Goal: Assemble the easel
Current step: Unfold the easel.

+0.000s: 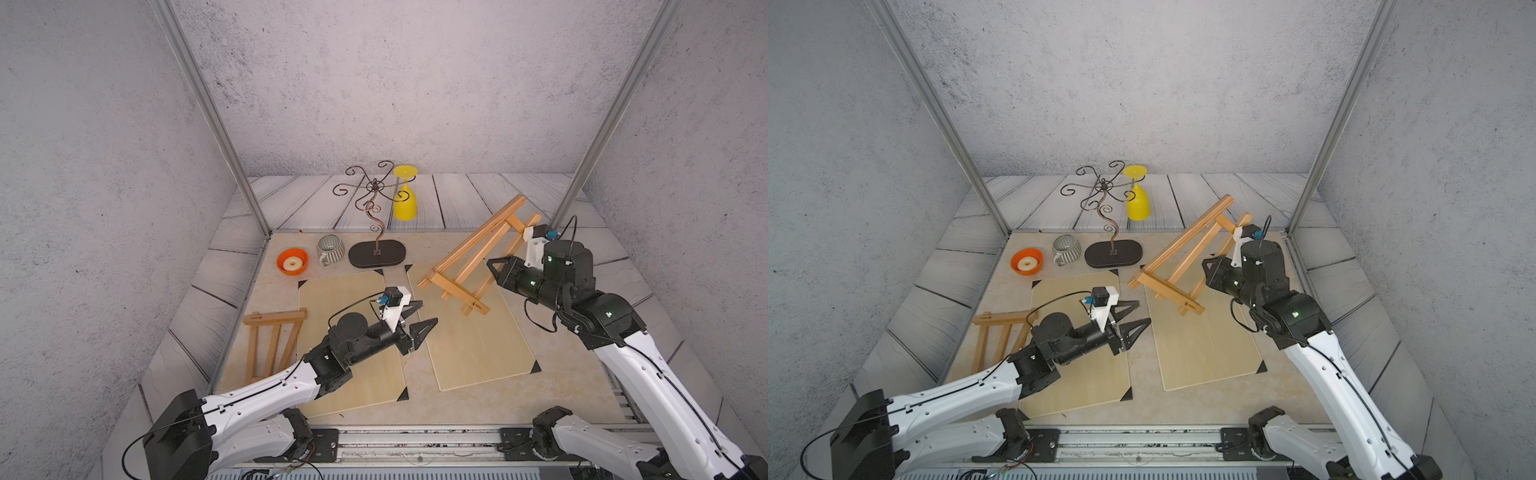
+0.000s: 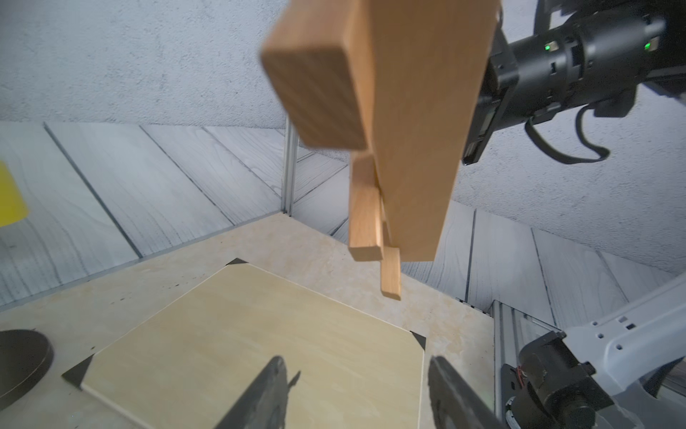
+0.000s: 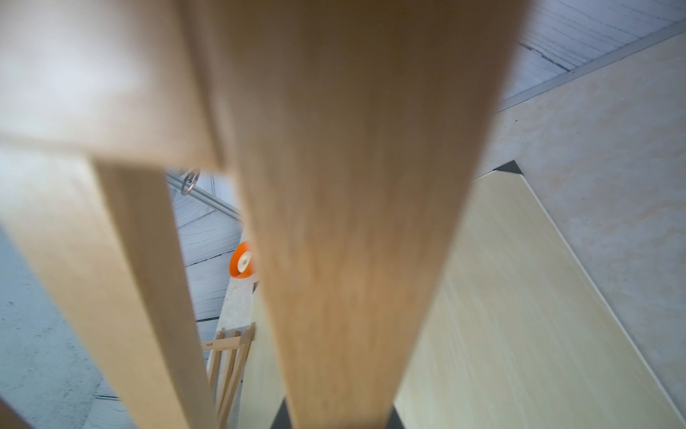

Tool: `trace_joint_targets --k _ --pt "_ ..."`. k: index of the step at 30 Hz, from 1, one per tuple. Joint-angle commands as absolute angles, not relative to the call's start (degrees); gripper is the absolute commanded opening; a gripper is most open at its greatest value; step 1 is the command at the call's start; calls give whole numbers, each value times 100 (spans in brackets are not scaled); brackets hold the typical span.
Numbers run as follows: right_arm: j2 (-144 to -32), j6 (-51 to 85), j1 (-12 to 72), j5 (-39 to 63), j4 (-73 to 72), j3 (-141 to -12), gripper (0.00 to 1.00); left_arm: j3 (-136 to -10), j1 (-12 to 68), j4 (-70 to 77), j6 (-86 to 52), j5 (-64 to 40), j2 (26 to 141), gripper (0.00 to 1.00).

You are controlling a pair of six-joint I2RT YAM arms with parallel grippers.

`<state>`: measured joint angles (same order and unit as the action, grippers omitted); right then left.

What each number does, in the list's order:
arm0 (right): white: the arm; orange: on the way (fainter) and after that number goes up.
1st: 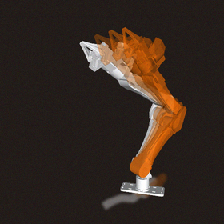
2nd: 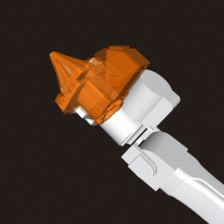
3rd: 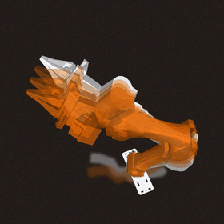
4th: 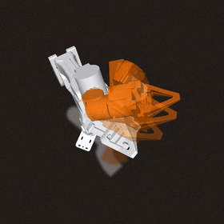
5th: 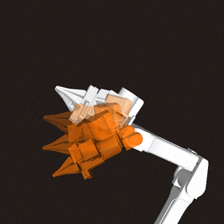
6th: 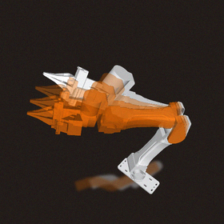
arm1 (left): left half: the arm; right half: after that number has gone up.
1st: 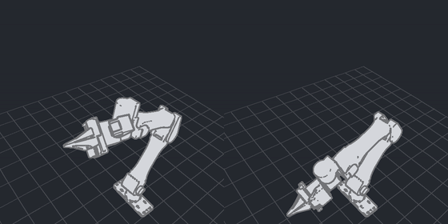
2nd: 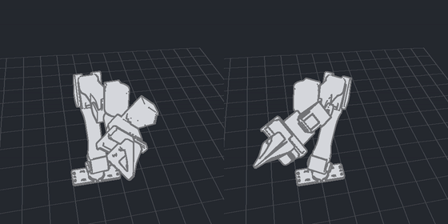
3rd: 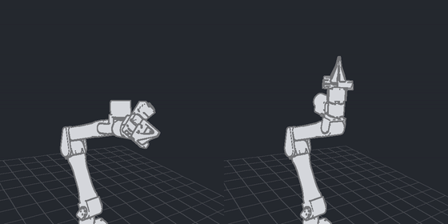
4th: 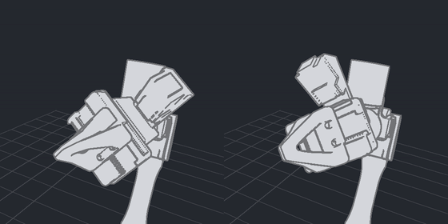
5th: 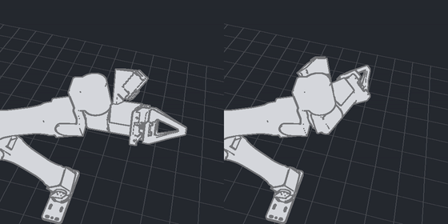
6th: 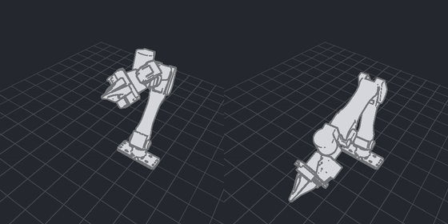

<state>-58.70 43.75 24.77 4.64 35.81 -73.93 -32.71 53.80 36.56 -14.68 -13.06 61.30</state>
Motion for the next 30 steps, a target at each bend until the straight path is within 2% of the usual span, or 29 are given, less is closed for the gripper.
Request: trace_joint_targets --k 1,9,13,17,24,27,30 --pt "-5746 4865 2426 920 2931 -7345 0 -3302 5397 4349 -1573 -1546 6249 63" --pt "-5664 5196 2367 1410 2708 -7065 0 -3391 5397 4876 -1772 -990 6423 63" --pt "-5652 5214 2359 1480 2711 -6973 0 -3435 5397 5009 -1724 -1052 6468 63" --pt "-5670 5247 2362 1606 2637 -6926 0 -3498 5397 5002 -1723 -891 6581 61" --pt "-5590 5264 2315 1754 2707 -6987 0 -3550 5336 4522 -1779 191 6515 58" --pt "-5563 5265 2313 1759 2771 -6889 0 -3415 5263 4822 -1910 65 6401 58" --pt "-5563 5397 2298 1954 2574 -6770 0 -3524 5251 4481 -1772 215 6377 58"
